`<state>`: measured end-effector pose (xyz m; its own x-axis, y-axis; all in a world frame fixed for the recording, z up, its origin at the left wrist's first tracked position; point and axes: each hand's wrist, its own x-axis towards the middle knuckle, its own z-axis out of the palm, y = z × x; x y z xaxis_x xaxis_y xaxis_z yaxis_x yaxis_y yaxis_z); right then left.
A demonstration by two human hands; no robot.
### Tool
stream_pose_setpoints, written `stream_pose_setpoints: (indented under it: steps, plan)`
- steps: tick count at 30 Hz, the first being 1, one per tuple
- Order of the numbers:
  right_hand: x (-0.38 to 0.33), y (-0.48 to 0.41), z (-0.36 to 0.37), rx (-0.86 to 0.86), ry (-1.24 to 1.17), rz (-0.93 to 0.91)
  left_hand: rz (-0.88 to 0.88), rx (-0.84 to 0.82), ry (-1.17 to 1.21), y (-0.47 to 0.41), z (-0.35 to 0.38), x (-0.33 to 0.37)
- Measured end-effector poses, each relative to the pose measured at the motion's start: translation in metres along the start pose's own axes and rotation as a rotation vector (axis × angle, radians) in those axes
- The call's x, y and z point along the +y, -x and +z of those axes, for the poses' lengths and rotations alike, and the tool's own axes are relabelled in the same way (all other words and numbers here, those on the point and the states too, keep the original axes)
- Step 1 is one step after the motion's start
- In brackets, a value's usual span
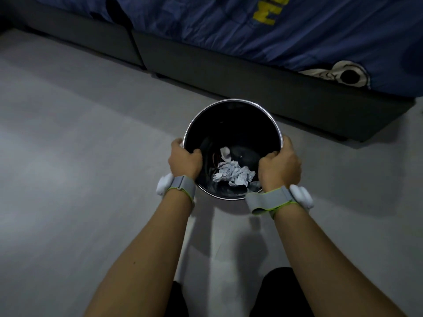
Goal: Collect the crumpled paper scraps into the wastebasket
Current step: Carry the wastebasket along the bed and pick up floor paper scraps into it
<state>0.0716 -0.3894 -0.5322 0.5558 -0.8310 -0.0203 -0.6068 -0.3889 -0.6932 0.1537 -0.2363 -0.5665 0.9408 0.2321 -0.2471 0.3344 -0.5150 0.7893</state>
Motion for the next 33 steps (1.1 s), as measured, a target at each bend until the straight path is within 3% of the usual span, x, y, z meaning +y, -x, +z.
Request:
stream_pose_setpoints:
  steps: [7,12,18,26,33]
  plan:
    - [-0.002,-0.006,0.0,0.01,-0.007,0.028,-0.006,-0.03,-0.052,-0.006,0.001,0.01]
    - [-0.033,-0.013,-0.034,0.016,-0.036,0.055,0.006,-0.028,-0.062,0.005,-0.018,0.054]
    - [-0.116,-0.013,-0.136,0.051,-0.112,0.094,0.076,-0.062,-0.072,0.046,-0.088,0.177]
    - [-0.26,-0.021,-0.337,0.143,-0.191,0.152,0.206,-0.138,-0.014,0.126,-0.196,0.393]
    - [-0.348,-0.031,-0.51,0.336,-0.243,0.196,0.35,-0.233,0.015,0.211,-0.264,0.573]
